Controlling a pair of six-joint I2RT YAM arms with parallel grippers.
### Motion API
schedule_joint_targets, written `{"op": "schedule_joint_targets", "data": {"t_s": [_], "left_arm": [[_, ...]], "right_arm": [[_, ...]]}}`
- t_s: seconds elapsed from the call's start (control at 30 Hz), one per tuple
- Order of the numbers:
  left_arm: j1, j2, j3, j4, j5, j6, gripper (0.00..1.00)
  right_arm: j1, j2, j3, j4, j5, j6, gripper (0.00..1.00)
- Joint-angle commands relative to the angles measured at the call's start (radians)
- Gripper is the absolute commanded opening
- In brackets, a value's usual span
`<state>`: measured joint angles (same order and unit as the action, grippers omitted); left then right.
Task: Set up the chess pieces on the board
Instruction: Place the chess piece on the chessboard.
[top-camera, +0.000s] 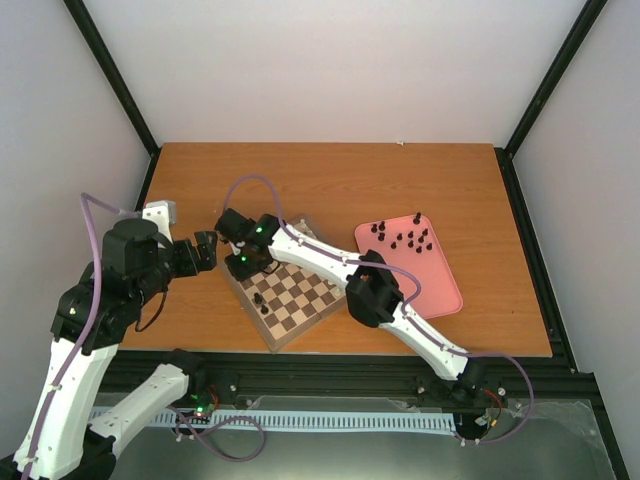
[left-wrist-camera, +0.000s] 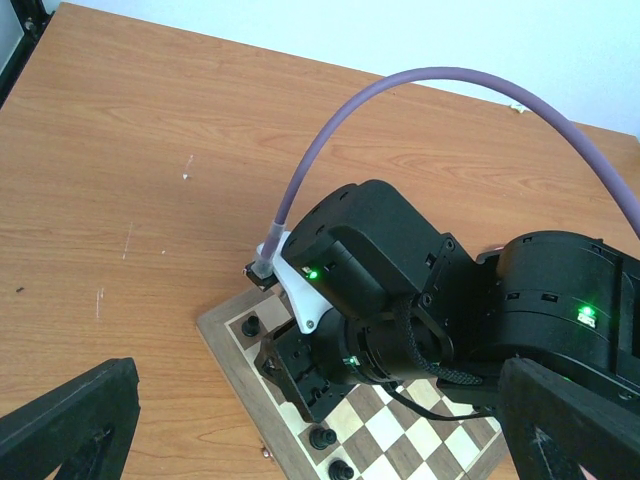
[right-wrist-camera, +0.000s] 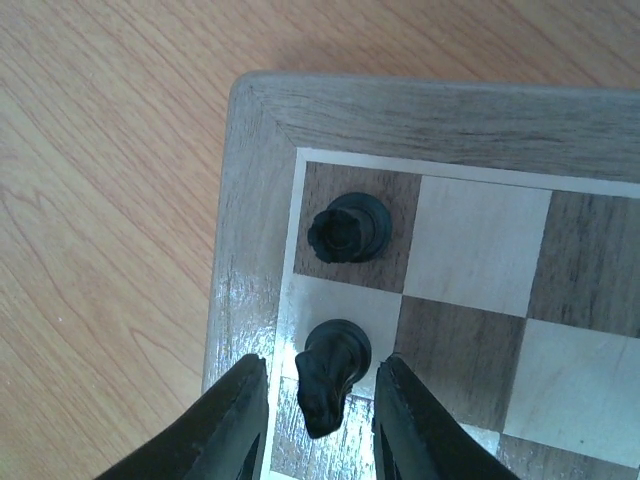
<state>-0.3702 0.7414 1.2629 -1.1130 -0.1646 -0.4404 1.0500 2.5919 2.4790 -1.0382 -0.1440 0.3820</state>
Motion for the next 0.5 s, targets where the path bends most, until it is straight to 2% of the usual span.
{"op": "schedule_joint_targets", "data": {"t_s": [0.0, 0.2, 0.47], "left_arm": [[0.004, 0.002, 0.003, 0.024, -0.008, 0.013, 1.00], [0.004, 0.001, 0.001, 0.021, -0.006, 0.017, 1.00], [0.004, 0.003, 0.010, 0.015, -0.012, 0.025, 1.00]], "right_arm": [[-0.011, 0.019, 0.035, 0.020, -0.021, 0.002, 0.31], [-0.019, 0.005, 0.040, 0.022, -0.026, 0.004, 0.32], [-0.034, -0.118, 0.047, 0.028, -0.040, -0.027, 0.43]]}}
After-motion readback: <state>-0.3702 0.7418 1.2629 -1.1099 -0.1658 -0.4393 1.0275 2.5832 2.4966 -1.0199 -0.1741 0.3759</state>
